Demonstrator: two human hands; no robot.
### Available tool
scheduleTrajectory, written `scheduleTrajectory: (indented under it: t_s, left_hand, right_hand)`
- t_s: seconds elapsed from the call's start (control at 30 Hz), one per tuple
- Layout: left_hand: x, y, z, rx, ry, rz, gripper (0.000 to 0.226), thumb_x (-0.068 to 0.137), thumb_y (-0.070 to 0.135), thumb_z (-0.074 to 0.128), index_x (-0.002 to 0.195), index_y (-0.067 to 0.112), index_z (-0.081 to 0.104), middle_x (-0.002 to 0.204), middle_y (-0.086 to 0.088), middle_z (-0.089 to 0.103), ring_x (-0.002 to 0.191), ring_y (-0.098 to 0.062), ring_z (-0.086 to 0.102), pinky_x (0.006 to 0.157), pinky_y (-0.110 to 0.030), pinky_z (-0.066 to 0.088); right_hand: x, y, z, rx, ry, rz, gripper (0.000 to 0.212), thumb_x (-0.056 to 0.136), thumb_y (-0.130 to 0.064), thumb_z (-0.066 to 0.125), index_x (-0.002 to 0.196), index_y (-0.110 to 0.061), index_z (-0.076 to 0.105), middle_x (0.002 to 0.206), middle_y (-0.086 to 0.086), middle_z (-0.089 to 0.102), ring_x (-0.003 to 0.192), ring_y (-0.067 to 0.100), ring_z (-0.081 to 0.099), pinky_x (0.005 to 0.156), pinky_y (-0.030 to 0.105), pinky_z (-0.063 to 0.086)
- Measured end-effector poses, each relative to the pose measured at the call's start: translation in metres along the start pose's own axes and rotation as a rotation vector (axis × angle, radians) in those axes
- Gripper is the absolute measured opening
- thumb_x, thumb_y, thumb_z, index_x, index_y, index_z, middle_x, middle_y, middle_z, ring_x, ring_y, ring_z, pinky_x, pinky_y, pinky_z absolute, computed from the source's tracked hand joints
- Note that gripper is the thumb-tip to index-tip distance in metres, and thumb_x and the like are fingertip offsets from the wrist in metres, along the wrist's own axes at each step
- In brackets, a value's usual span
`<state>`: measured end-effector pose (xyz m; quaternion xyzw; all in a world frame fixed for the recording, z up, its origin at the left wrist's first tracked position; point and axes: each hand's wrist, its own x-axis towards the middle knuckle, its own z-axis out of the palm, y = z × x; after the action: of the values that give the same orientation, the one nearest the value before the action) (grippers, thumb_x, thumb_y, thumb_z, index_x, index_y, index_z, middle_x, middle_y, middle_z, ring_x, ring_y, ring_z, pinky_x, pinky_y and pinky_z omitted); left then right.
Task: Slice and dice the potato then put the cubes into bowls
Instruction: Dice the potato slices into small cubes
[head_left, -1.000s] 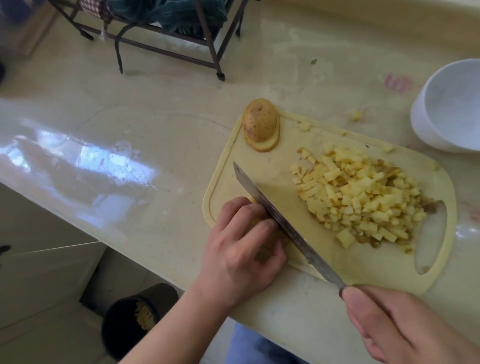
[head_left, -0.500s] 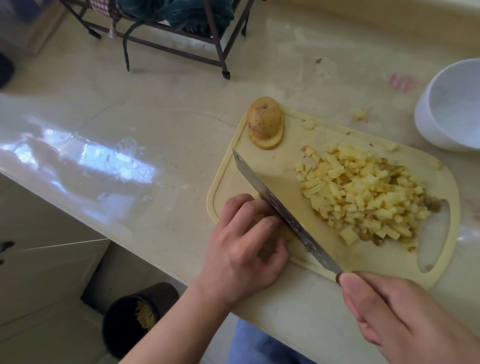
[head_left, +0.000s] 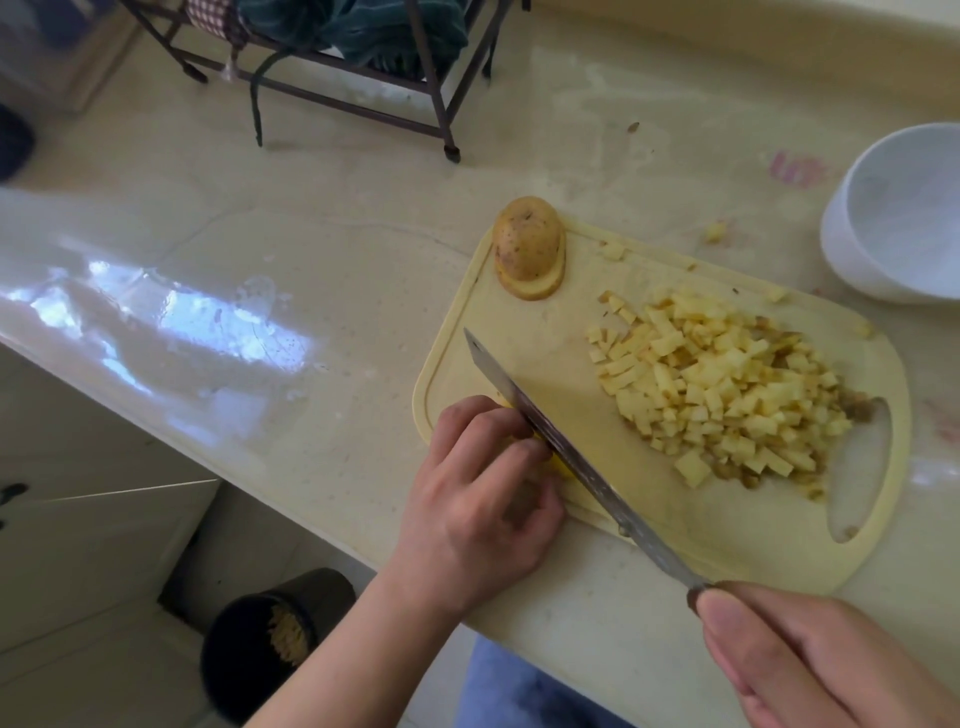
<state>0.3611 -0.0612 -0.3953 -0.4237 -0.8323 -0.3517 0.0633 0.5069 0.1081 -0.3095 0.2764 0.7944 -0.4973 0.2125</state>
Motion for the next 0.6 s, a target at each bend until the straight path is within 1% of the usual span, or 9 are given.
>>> scheduleTrajectory:
  t_s: [0.1,0.13,0.2,0.27,0.3,0.37,0.4,0.5,0.6]
  left_hand:
    - [0.0,-0.001,0.001,-0.006,0.004,0.001,0.012,0.078,0.005,0.077,0.086,-0.002,0.076,0.095,-0.017,0.069,0.099,-0.038,0.062,0.088,-0.04,0.052]
    - [0.0,-0.001,0.001,-0.006,0.003,0.001,0.012,0.078,0.005,0.077,0.086,-0.002,0.076,0.095,-0.017,0.069,0.099,-0.038,0.062,0.088,-0.04,0.053]
    - [0.0,-0.002,0.002,-0.006,-0.001,0.005,0.011,0.079,0.005,0.076,0.086,-0.003,0.076,0.095,-0.017,0.069,0.099,-0.038,0.062,0.088,-0.041,0.053]
    - [0.001,-0.002,0.001,-0.008,-0.004,0.013,0.011,0.079,0.005,0.074,0.086,-0.003,0.076,0.094,-0.017,0.069,0.098,-0.038,0.063,0.088,-0.041,0.053]
    - [0.002,-0.002,0.001,-0.008,-0.003,0.015,0.01,0.078,0.004,0.074,0.085,-0.003,0.076,0.093,-0.017,0.068,0.097,-0.038,0.063,0.088,-0.041,0.053]
    - [0.003,-0.002,0.0,-0.013,-0.002,0.017,0.009,0.077,0.002,0.074,0.084,-0.003,0.075,0.092,-0.017,0.068,0.095,-0.037,0.063,0.088,-0.039,0.052]
    - [0.004,-0.001,0.0,-0.017,-0.002,0.02,0.008,0.076,0.002,0.074,0.083,-0.003,0.075,0.092,-0.017,0.068,0.094,-0.037,0.062,0.088,-0.038,0.052]
    - [0.003,-0.001,-0.002,-0.019,-0.006,0.019,0.008,0.076,0.003,0.074,0.083,-0.002,0.074,0.093,-0.016,0.068,0.094,-0.036,0.061,0.089,-0.037,0.052]
    - [0.002,-0.001,-0.001,-0.013,-0.007,0.015,0.008,0.078,0.005,0.074,0.083,-0.002,0.074,0.094,-0.016,0.068,0.093,-0.037,0.062,0.089,-0.037,0.051]
  right_hand:
    - [-0.008,0.004,0.0,-0.005,-0.009,0.105,0.093,0.045,-0.105,0.02,0.066,-0.022,0.054,0.05,-0.002,0.05,0.047,0.004,0.051,0.047,0.01,0.032]
    - [-0.008,0.007,0.001,-0.012,-0.006,0.124,0.097,0.04,-0.107,0.018,0.07,-0.023,0.056,0.052,-0.002,0.052,0.049,0.005,0.052,0.048,0.012,0.034]
    - [-0.008,0.009,0.003,-0.024,-0.006,0.133,0.101,0.037,-0.108,0.017,0.076,-0.025,0.059,0.055,-0.001,0.056,0.051,0.005,0.054,0.052,0.015,0.037]
    - [-0.004,0.005,0.004,-0.01,-0.002,0.104,0.096,0.042,-0.106,0.02,0.074,-0.024,0.059,0.055,-0.002,0.055,0.051,0.005,0.054,0.05,0.013,0.036]
    - [-0.001,0.001,0.005,0.005,-0.007,0.076,0.09,0.05,-0.103,0.023,0.073,-0.023,0.057,0.053,-0.002,0.053,0.05,0.006,0.052,0.049,0.013,0.035]
    - [0.01,-0.009,0.007,0.008,-0.042,0.01,0.073,0.065,-0.091,0.026,0.07,-0.023,0.052,0.05,-0.003,0.048,0.047,0.006,0.047,0.048,0.015,0.031]
    - [0.016,-0.012,0.008,0.009,-0.057,-0.019,0.068,0.068,-0.085,0.025,0.071,-0.023,0.05,0.049,-0.003,0.045,0.047,0.005,0.045,0.049,0.017,0.031]
    - [0.03,-0.017,0.007,0.007,-0.05,-0.081,0.066,0.073,-0.082,0.024,0.071,-0.02,0.046,0.048,-0.002,0.039,0.045,0.007,0.038,0.048,0.024,0.029]
    - [0.029,-0.012,0.002,0.023,-0.033,-0.089,0.066,0.075,-0.082,0.027,0.067,-0.019,0.046,0.047,-0.001,0.037,0.043,0.006,0.036,0.046,0.021,0.028]
